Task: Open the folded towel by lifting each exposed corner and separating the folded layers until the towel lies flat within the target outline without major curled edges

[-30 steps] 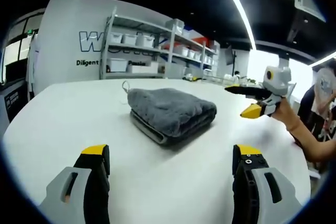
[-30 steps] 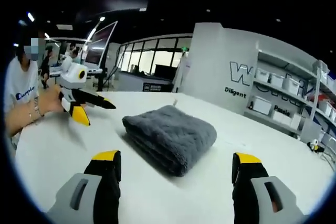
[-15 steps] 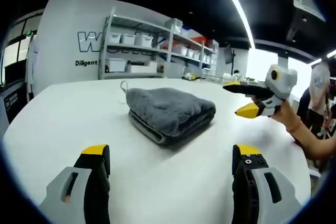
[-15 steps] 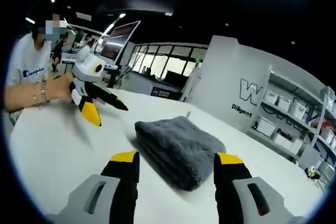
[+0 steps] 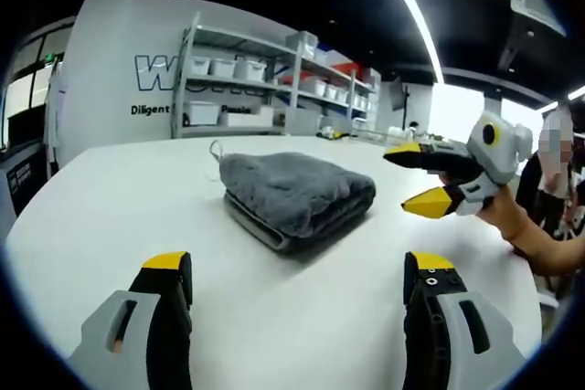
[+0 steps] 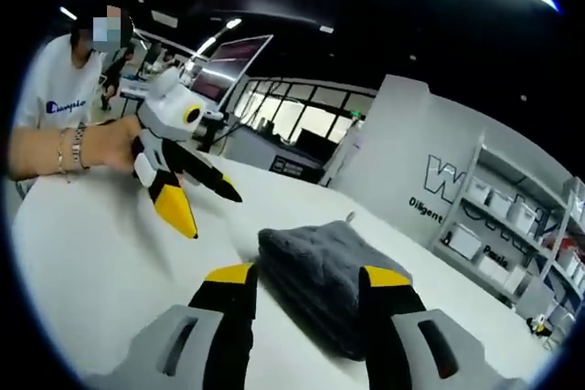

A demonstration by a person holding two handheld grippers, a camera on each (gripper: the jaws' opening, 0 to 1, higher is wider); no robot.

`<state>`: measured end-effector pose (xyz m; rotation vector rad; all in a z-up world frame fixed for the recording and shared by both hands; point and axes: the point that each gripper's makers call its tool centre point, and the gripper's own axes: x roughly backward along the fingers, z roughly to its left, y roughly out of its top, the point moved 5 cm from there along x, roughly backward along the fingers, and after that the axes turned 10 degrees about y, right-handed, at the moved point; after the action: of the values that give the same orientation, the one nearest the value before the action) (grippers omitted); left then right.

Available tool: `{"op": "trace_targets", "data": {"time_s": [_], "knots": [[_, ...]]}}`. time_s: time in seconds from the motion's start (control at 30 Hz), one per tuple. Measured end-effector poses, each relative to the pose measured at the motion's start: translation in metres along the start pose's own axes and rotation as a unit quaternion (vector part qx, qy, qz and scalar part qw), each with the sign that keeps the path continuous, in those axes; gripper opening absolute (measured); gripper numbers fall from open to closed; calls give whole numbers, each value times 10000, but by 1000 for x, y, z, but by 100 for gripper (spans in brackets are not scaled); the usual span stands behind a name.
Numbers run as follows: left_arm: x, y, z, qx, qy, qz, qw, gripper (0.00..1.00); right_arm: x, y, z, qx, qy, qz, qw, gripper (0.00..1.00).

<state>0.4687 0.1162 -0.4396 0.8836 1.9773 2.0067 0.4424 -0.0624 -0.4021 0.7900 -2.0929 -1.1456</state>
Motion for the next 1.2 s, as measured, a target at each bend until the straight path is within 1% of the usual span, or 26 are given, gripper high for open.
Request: {"op": "trace_targets", "data": {"time_s": [0.07, 0.1, 0.23, 0.43, 0.5, 0.57, 0.63, 0.7, 0.83, 0.93, 1.07, 1.13, 1.2], "knots": [[0, 0, -1, 1, -5, -1, 10000, 94, -5, 2, 1, 55, 18, 21, 10000, 41], [0, 0, -1, -7, -7, -1, 10000, 94, -7, 3, 5, 144, 28, 38, 9999, 40], [0, 0, 0, -16, -5, 6, 10000, 94, -14, 0, 14, 410, -6, 118, 9991, 36], [0, 1, 0, -3, -13, -7, 10000, 94, -25, 0, 29, 686, 82, 224, 9974, 36], [0, 0, -2, -34, -38, 22, 10000, 94, -26, 1, 30, 704, 71, 205, 9973, 35], [0, -1, -3, -82, -53, 47, 9999, 94, -29, 1, 29, 809, 55, 241, 9964, 32], [0, -2, -4, -113, -59, 64, 9999, 94, -30, 0, 28, 778, 38, 265, 9966, 33], [1, -2, -4, -138, -54, 73, 9999, 94, -32, -2, 28, 768, 93, 292, 9966, 33], [1, 0, -3, -124, -59, 49, 9999, 94, -36, -4, 25, 1084, 17, 480, 9929, 31], [2, 0, -3, -125, -68, 35, 9999, 94, -39, 0, 22, 1092, 59, 484, 9928, 31], [1, 2, -2, -134, -78, 25, 9999, 94, -45, 5, 24, 1176, 101, 484, 9918, 30], [2, 2, -3, -151, -74, 8, 9999, 94, -52, 4, 27, 1255, 180, 596, 9901, 30], [2, 2, -2, -143, -80, 0, 9999, 94, -57, 1, 30, 1408, 179, 738, 9871, 29]]}}
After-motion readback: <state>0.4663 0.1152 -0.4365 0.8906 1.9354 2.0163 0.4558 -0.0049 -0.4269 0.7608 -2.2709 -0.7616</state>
